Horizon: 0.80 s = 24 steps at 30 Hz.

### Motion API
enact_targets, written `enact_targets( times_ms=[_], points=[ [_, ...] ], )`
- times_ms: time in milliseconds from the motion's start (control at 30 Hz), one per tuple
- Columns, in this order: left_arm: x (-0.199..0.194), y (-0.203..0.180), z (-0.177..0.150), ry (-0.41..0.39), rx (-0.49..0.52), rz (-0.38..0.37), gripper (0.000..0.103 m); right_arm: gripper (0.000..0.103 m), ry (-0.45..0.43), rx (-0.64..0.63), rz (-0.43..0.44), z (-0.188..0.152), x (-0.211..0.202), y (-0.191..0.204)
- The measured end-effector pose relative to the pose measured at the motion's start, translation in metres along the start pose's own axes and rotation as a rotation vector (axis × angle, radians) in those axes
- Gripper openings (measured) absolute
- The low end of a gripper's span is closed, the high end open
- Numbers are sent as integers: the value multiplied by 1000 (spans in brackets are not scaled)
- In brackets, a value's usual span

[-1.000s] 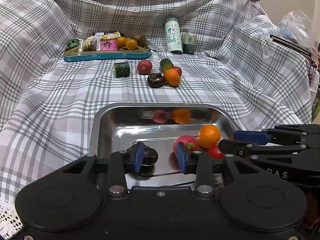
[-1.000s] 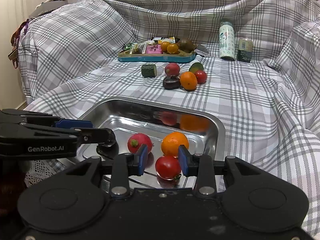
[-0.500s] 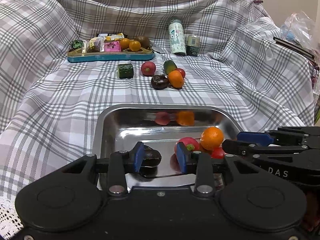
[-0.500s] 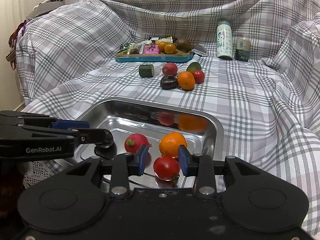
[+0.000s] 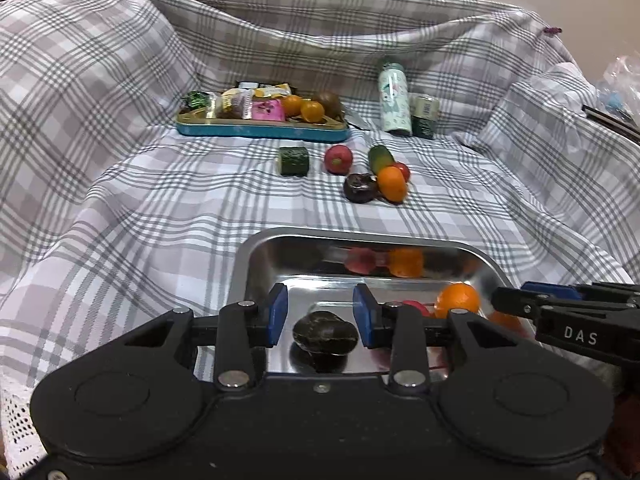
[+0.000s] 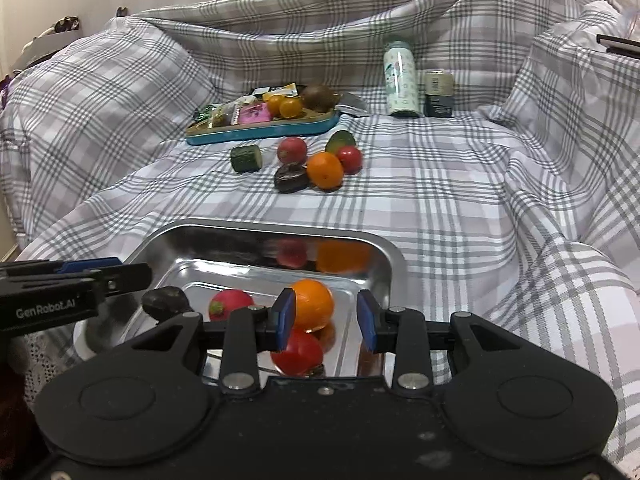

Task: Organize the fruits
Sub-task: 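Carry the tomato and radish into the steel tray and release both, then lift both open grippers out of the steel tray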

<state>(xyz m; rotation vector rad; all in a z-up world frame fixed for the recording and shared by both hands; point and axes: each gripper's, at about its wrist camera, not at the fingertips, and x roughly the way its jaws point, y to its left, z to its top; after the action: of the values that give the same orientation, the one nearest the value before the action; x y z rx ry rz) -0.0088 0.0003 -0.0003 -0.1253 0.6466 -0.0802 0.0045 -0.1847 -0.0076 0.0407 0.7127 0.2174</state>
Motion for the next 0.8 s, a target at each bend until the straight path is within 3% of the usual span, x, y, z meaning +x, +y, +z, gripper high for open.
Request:
enact_targets(
  times_ms=[300, 800],
  points=[
    [0, 5, 1, -1, -31, 24, 44, 36, 3, 1, -37, 1, 2, -1],
    [-1, -5, 8, 5, 27, 72, 44, 36, 33, -6, -93, 10, 9, -1]
  ],
)
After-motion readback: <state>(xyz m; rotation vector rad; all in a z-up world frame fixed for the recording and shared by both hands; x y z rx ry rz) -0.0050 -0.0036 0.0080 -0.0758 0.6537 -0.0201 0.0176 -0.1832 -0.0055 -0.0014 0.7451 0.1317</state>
